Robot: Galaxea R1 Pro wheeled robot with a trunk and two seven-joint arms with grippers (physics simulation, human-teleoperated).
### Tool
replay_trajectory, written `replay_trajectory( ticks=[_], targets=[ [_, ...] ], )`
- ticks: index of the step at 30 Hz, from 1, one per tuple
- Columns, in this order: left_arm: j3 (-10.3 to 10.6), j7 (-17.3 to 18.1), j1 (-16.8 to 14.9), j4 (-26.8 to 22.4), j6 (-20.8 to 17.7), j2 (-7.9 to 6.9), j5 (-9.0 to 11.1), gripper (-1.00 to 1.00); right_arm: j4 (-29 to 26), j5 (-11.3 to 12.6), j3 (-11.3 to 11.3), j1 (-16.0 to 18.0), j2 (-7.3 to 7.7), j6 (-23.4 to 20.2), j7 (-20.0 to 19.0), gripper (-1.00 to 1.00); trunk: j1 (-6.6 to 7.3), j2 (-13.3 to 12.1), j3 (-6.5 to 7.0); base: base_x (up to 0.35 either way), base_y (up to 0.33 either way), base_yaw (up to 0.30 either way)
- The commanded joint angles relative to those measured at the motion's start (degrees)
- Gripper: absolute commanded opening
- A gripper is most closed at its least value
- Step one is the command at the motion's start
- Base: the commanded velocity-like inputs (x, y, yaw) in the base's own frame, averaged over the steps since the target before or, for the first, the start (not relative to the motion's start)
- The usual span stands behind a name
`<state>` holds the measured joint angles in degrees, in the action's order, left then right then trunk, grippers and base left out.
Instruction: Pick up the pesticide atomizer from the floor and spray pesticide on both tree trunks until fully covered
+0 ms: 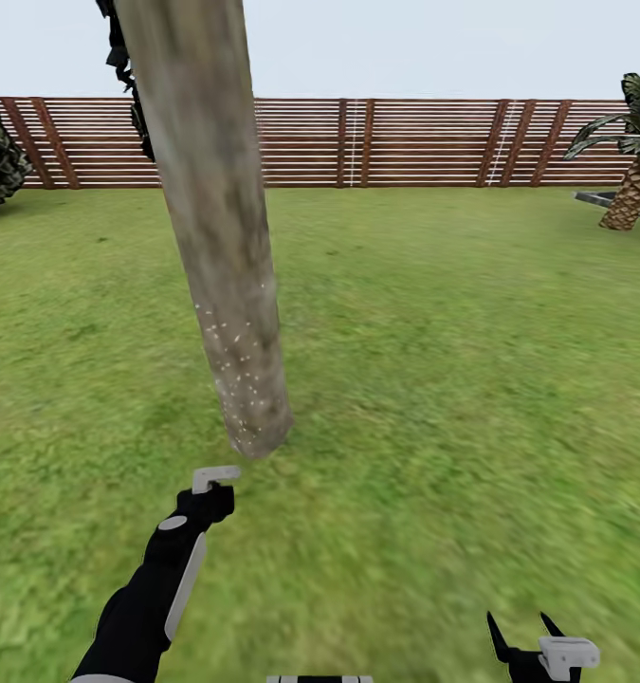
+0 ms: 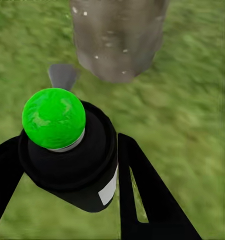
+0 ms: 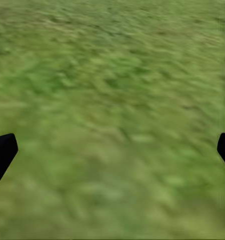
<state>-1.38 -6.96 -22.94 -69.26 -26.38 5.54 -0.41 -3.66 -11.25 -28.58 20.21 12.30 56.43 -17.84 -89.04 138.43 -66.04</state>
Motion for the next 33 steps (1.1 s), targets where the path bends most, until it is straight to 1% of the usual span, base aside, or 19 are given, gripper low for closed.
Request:
replay_trajectory(
  ticks=[1, 5, 8, 20, 29, 33],
  targets=[
    [0.0, -0.1, 0.0, 0.0, 0.0, 0.00, 0.0, -1.00, 0.0, 0.0, 0.0, 0.0, 0.00, 0.0, 0.0, 1.00, 0.00, 0.0, 0.00, 0.100, -0.269, 0.000],
    [0.1, -0.4, 0.0, 0.0, 0.3, 0.08, 0.1, -1.00, 0.1, 0.0, 0.0, 0.0, 0.00, 0.0, 0.0, 1.00, 0.00, 0.0, 0.00, 0.093, -0.269, 0.008],
    [0.1, -0.4, 0.2, 0.0, 0.4, 0.09, 0.1, -1.00, 0.1, 0.0, 0.0, 0.0, 0.00, 0.0, 0.0, 1.00, 0.00, 0.0, 0.00, 0.087, -0.269, 0.134],
    [0.1, -0.4, 0.5, 0.0, 0.5, 0.11, 0.1, -1.00, 0.1, 0.0, 0.0, 0.0, 0.00, 0.0, 0.0, 1.00, 0.00, 0.0, 0.19, 0.012, -0.272, 0.261],
    [0.1, -0.4, 0.5, 0.0, 0.5, 0.14, 0.1, -1.00, 0.1, 0.0, 0.0, 0.0, 0.00, 0.0, 0.0, 1.00, 0.00, 0.0, 0.22, 0.000, -0.274, 0.019],
    [0.1, -0.4, 0.5, 0.0, 0.5, 0.17, 0.1, -1.00, 0.1, 0.0, 0.0, 0.0, 0.00, 0.0, 0.0, 1.00, 0.00, 0.0, 0.24, 0.000, -0.274, 0.170]
  ],
)
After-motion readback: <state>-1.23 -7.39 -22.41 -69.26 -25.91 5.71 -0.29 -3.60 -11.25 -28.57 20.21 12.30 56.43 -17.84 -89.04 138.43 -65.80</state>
